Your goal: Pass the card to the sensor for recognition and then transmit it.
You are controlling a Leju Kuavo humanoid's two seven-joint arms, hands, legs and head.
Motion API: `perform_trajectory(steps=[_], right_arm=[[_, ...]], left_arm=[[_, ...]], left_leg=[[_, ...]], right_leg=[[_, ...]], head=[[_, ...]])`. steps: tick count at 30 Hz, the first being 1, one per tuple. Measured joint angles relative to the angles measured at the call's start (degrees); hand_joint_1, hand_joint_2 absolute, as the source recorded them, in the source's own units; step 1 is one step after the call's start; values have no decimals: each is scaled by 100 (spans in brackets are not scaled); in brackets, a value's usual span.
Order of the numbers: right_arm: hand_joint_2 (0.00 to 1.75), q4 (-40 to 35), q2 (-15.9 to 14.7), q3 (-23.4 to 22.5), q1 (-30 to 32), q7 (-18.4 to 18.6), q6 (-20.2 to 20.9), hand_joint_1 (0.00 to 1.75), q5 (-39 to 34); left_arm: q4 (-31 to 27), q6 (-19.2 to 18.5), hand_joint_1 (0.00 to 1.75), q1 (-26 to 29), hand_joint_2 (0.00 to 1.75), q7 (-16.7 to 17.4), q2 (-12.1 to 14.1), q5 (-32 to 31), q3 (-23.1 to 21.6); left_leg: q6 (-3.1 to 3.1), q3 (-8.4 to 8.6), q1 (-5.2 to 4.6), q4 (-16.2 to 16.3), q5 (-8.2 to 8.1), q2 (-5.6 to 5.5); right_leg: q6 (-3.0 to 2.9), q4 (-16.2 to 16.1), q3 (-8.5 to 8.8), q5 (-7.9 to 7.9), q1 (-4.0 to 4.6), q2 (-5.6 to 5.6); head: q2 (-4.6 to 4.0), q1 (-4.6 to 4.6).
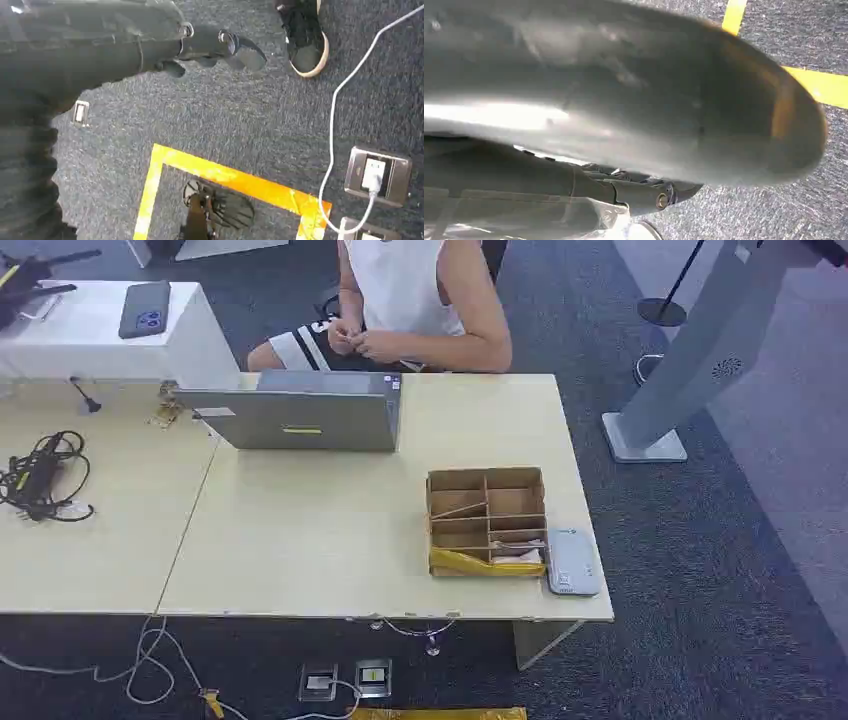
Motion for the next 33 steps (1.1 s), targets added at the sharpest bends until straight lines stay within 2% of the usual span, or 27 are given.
perform_trajectory(steps=[6,7,28,29,33], right_arm=[[0,-35,9,0,-6,7,24,0,0],[0,-37,9,0,-6,7,26,0,0],[0,-52,33,-2,-27,-27,13,0,-103],[175,-61,39,-22,-23,-175,-129,0,-403],[175,-98,57,-326,-85,-917,-1017,0,-1367]], left_arm=[[-59,0,0,22,175,28,15,109,-251],[-59,0,0,23,0,33,15,116,-264],[-61,0,0,25,0,79,94,232,-549],[-61,0,0,27,0,98,96,267,-557],[-61,0,0,67,0,118,114,389,-619]], left_leg=[[0,0,0,0,0,0],[0,0,0,0,0,0],[0,0,0,0,0,-1],[0,0,0,0,0,-1],[0,-3,0,0,0,0]], right_leg=[[0,0,0,0,0,0],[0,0,0,0,0,0],[0,0,0,0,0,0],[0,0,0,0,0,0],[0,1,0,0,0,0]], head=[[0,-2],[0,0],[0,0],[0,-2],[0,0]])
